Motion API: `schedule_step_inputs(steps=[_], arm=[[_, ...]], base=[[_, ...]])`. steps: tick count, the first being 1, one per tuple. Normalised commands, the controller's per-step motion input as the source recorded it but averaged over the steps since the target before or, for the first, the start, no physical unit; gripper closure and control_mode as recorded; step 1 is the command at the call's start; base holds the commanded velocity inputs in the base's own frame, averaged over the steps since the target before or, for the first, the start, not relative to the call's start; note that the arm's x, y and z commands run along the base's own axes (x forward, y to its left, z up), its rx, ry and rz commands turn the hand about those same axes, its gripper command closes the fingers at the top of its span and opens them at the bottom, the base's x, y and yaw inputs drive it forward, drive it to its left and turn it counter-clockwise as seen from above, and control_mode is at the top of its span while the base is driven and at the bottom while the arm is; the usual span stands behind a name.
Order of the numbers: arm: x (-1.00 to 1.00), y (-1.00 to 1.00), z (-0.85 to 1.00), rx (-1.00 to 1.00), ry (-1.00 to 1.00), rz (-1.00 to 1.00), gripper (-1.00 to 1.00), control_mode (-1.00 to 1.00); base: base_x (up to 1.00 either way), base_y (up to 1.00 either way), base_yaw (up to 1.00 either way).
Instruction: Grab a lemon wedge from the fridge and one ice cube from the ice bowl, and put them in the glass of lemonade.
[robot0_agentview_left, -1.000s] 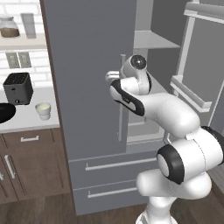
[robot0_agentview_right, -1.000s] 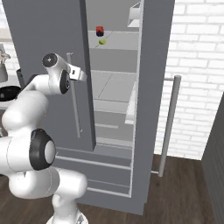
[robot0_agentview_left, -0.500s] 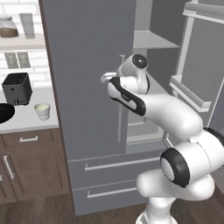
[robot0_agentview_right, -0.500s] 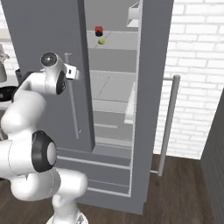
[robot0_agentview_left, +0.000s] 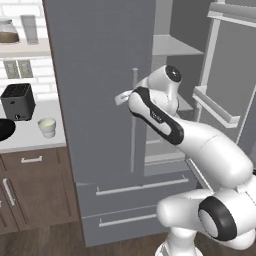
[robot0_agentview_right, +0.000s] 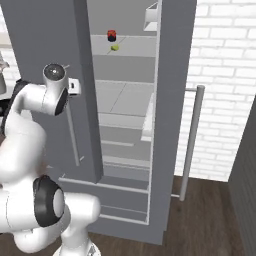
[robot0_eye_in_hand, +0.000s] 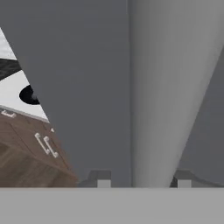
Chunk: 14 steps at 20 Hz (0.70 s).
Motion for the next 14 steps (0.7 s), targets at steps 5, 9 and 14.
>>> schedule_step_inputs(steps=[5, 9, 14], arm=[[-0.98, 0.84, 0.95, -0.09, 0.0, 0.22, 1.0, -1.0], [-0.91, 0.57, 0.99, -0.1, 0.02, 0.23, 1.0, -1.0], [-0.69, -0.35, 0.48, -0.02, 0.0, 0.05, 1.0, -1.0]], base=[[0.0, 0.0, 0.0], [0.0, 0.0, 0.0], [0.0, 0.0, 0.0]])
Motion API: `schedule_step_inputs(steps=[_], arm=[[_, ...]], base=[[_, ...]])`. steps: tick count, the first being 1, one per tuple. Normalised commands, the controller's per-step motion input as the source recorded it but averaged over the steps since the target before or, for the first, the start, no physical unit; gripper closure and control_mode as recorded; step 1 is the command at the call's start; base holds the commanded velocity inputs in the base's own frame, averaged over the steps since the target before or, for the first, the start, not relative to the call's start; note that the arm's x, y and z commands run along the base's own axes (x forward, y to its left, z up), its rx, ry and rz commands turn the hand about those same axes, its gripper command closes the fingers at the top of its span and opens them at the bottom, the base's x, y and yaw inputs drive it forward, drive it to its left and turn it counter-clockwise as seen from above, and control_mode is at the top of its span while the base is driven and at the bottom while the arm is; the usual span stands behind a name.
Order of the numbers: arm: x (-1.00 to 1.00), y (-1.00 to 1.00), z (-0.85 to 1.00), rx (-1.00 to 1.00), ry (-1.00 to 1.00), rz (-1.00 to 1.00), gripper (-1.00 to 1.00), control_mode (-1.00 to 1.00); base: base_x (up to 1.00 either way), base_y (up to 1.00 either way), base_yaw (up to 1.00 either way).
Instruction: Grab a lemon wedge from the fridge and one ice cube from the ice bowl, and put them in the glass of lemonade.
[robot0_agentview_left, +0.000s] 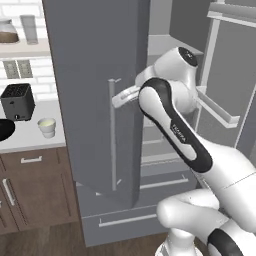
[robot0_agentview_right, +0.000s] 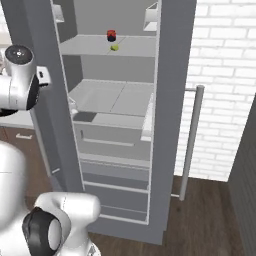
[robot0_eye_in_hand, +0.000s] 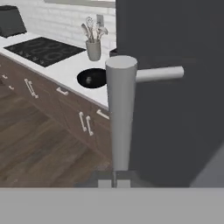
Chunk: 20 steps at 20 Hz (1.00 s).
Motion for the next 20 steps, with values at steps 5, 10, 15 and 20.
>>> schedule_step_inputs(steps=[5, 10, 15, 20], arm=[[-0.12, -0.93, 0.61, 0.11, 0.08, -0.16, 1.0, -1.0], [0.24, -0.98, 0.48, 0.29, 0.32, -0.26, 1.0, -1.0], [0.98, -0.16, 0.0, 0.08, 0.57, -0.15, 1.0, -1.0], [0.74, 0.16, -0.51, 0.08, 0.43, -0.01, 1.0, -1.0]], base=[[0.0, 0.0, 0.0], [0.0, 0.0, 0.0], [0.0, 0.0, 0.0], [0.0, 0.0, 0.0]])
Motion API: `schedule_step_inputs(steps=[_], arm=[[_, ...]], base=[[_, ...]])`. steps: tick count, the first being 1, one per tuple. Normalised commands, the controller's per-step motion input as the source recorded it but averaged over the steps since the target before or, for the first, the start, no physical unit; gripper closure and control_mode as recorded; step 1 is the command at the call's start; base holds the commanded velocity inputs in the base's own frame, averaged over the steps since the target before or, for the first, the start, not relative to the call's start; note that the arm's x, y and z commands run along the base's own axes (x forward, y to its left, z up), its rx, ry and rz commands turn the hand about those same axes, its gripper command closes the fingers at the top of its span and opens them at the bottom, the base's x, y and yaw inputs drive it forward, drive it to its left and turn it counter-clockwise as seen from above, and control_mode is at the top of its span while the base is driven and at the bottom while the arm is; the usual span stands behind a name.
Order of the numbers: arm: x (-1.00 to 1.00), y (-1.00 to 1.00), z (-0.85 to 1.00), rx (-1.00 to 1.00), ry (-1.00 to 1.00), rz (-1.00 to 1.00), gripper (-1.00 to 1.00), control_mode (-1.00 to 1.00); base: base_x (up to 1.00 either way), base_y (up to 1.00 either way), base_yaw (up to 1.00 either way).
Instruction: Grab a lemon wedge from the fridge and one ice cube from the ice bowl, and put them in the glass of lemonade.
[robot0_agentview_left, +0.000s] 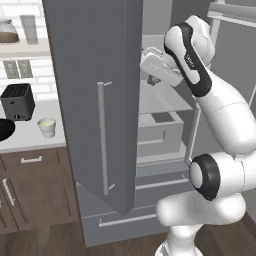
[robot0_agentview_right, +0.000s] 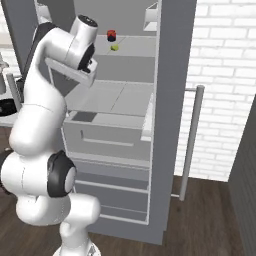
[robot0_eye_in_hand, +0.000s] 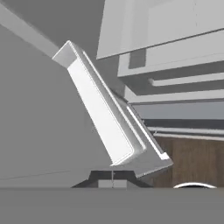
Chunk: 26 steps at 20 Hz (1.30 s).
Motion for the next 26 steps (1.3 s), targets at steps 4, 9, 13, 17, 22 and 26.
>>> schedule_step_inputs(steps=[4, 9, 13, 17, 22, 26], arm=[[0.15, -0.04, -0.8, 0.38, 0.12, 0.0, 1.0, -1.0], [0.07, 0.03, -0.62, 0.3, 0.02, -0.08, -1.0, -1.0], [0.0, 0.24, -0.34, 0.14, -0.01, -0.04, -1.0, -1.0], [-0.04, 0.48, -0.01, 0.16, -0.02, 0.0, -1.0, -1.0], [-0.18, 0.72, 0.0, 0.06, 0.0, 0.0, -1.0, -1.0], [-0.2, 0.75, 0.0, 0.01, 0.0, 0.0, -1.0, -1.0]], base=[[0.0, 0.0, 0.0], [0.0, 0.0, 0.0], [0.0, 0.0, 0.0], [0.0, 0.0, 0.0], [0.0, 0.0, 0.0], [0.0, 0.0, 0.0]])
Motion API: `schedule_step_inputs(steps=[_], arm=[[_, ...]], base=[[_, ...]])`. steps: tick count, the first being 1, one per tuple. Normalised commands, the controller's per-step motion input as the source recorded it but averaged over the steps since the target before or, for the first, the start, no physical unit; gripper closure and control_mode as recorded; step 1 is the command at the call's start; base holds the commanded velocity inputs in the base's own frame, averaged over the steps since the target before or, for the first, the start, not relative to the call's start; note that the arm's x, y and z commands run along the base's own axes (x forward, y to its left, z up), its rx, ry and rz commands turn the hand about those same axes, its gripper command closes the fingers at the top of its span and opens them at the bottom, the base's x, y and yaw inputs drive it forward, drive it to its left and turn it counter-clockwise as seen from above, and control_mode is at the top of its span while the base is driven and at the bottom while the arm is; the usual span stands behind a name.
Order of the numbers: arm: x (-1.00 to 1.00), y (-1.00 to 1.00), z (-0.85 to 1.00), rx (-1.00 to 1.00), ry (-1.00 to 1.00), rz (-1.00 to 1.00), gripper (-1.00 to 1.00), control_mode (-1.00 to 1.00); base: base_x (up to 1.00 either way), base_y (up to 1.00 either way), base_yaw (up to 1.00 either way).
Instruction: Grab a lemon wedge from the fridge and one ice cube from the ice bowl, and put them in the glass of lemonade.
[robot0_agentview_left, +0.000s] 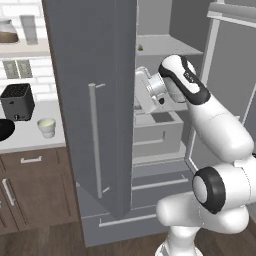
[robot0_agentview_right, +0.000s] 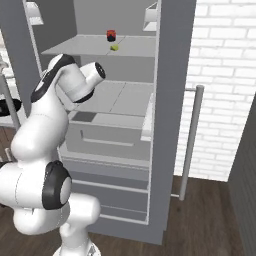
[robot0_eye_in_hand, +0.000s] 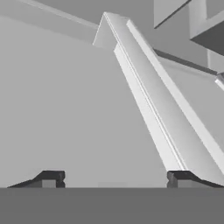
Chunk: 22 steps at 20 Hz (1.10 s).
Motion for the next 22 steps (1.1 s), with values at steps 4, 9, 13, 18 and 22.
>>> schedule_step_inputs(steps=[4, 9, 13, 18, 22], arm=[[-0.31, 0.85, 0.0, 0.0, 0.0, 0.0, -1.0, -1.0], [-0.3, 0.83, 0.0, 0.0, 0.0, 0.0, -1.0, -1.0], [-0.27, 0.89, 0.09, 0.0, 0.0, 0.0, -1.0, -1.0], [-0.1, 0.59, 0.25, 0.0, 0.0, -0.01, -1.0, -1.0], [0.01, -0.05, 0.36, -0.09, 0.0, -0.01, -1.0, -1.0]], base=[[0.0, 0.0, 0.0], [0.0, 0.0, 0.0], [0.0, 0.0, 0.0], [0.0, 0.0, 0.0], [0.0, 0.0, 0.0]])
